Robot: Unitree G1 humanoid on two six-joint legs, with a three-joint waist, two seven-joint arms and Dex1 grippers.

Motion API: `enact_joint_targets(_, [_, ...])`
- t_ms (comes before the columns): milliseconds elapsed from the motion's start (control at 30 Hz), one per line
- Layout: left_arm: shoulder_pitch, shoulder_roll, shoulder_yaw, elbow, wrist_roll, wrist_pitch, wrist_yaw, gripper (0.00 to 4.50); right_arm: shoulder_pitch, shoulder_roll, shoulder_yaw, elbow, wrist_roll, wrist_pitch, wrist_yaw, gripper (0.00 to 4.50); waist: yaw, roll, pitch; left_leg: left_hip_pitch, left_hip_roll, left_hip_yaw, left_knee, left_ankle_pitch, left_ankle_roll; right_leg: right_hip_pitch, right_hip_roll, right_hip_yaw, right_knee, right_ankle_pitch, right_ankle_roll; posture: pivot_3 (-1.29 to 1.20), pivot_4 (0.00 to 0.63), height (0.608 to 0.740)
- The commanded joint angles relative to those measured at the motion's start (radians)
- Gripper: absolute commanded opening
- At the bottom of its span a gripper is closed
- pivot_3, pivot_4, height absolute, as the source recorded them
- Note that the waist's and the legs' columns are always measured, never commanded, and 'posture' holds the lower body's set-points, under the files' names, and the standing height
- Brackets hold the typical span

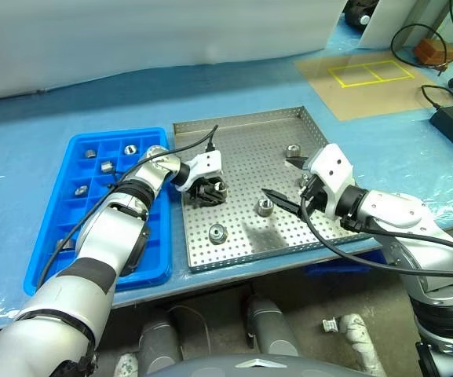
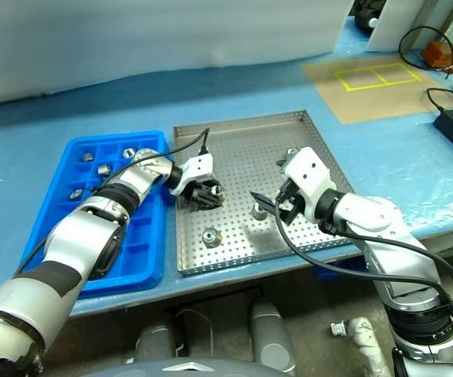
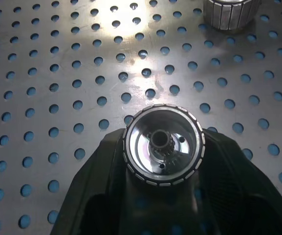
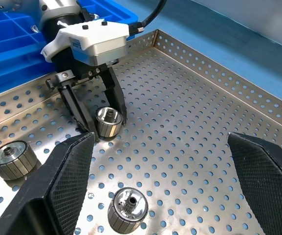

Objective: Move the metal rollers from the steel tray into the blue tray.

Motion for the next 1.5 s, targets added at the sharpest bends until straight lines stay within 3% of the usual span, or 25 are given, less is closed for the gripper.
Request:
enact_joint_targets(33, [-0.01,0.004,0.017,-0.01,-0.01,-0.006,0.002,2.44,-0.004,-0.014,-0.017,-0.031,0.038,-0.003,0.019,4.5,0.0,0.0,0.0,0.0,0.0,0.0,0.0,0.0,0.0,0.0,0.0,0.0,0.0,0.0,0.0,-0.73,0.15,0.74])
enact_joint_targets(267, [-0.008,0.002,0.019,-0.012,-0.011,-0.012,-0.001,2.44,0.013,-0.033,-0.015,-0.031,0.047,-0.006,0.02,4.5,0.0,0.0,0.0,0.0,0.0,0.0,0.0,0.0,0.0,0.0,0.0,0.0,0.0,0.0,0.0,-0.73,0.15,0.74])
enact_joint_targets(400, [-0.009,0.012,0.021,-0.016,-0.009,-0.011,0.007,1.83,0.014,-0.039,-0.013,-0.025,0.048,-0.011,0.023,4.5,0.0,0.0,0.0,0.0,0.0,0.0,0.0,0.0,0.0,0.0,0.0,0.0,0.0,0.0,0.0,-0.71,0.15,0.74])
enact_joint_targets(767, [-0.027,0.117,0.185,-0.1,-0.178,0.08,-0.109,1.83,-0.058,-0.016,0.058,0.082,0.032,-0.091,0.061,4.5,0.006,0.0,0.0,0.0,0.0,0.0,-0.001,0.0,0.0,0.0,0.0,0.0,0.0,0.0,0.0,-0.56,0.15,0.74])
enact_joint_targets(967, [0.14,0.293,0.251,-0.408,-0.287,0.221,-0.214,1.83,-0.167,0.035,0.15,0.236,0.014,-0.195,0.133,4.5,0.026,0.001,0.0,0.002,0.001,0.0,-0.003,0.0,-0.001,-0.001,0.0,-0.001,0.0,0.0,0.0,-0.37,0.15,0.74])
enact_joint_targets(1167, [0.436,0.472,0.315,-0.831,-0.35,0.418,-0.149,1.83,-0.322,0.121,0.257,0.46,-0.02,-0.34,0.26,4.5,0.078,0.002,0.001,0.004,0.004,0.001,-0.009,0.003,-0.005,-0.002,0.001,-0.002,0.001,-0.001,-0.002,-0.16,0.15,0.74])
enact_joint_targets(1367, [0.632,0.537,0.394,-1.052,-0.402,0.536,-0.013,1.83,-0.442,0.222,0.309,0.653,-0.059,-0.467,0.353,4.5,0.181,0.003,0.002,0.004,0.005,0.0,-0.015,0.007,-0.012,-0.004,0.0,-0.006,0.004,-0.001,-0.003,-0.01,0.15,0.74])
enact_joint_targets(1500, [0.748,0.533,0.445,-1.179,-0.452,0.603,0.068,1.83,-0.476,0.256,0.315,0.725,-0.069,-0.512,0.397,4.5,0.216,0.003,0.002,0.003,0.003,0.001,-0.016,0.007,-0.012,-0.004,-0.002,-0.006,0.003,-0.002,-0.003,0.03,0.15,0.74])
